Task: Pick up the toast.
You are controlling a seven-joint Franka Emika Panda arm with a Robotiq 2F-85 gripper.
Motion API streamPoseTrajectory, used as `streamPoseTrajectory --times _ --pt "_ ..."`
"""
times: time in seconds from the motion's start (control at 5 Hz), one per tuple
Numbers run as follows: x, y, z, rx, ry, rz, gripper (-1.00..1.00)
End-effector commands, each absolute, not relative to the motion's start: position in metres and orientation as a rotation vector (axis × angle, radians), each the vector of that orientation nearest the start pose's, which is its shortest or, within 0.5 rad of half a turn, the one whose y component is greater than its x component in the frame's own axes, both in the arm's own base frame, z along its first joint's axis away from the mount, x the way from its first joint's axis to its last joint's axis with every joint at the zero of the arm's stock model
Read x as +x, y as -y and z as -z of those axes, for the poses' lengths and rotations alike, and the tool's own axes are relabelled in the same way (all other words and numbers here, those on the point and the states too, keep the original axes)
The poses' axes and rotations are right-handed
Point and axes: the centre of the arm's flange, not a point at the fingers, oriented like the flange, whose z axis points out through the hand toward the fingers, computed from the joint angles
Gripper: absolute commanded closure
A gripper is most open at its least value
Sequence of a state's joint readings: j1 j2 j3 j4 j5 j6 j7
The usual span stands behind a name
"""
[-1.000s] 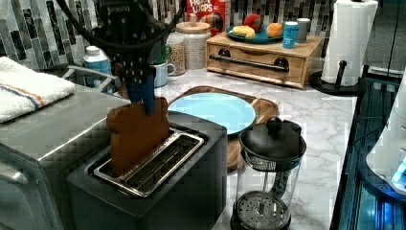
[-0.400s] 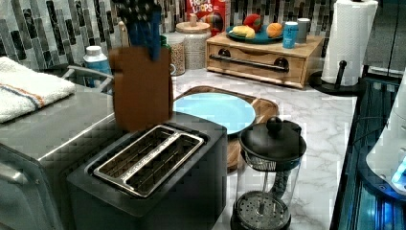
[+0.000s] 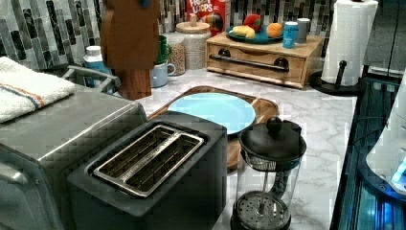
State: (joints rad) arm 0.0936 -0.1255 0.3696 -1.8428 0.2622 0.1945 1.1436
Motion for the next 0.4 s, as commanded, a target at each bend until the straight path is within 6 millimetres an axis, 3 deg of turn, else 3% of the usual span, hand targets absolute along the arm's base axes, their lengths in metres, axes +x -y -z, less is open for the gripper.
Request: streamPoseTrajectory --times 0.2,0.4 --pt "0.481 -0.088 -0.556 -2.13 -2.047 -0.152 1.0" --pt "0.491 -0.067 -0.54 -2.177 -2.083 -0.138 1.0"
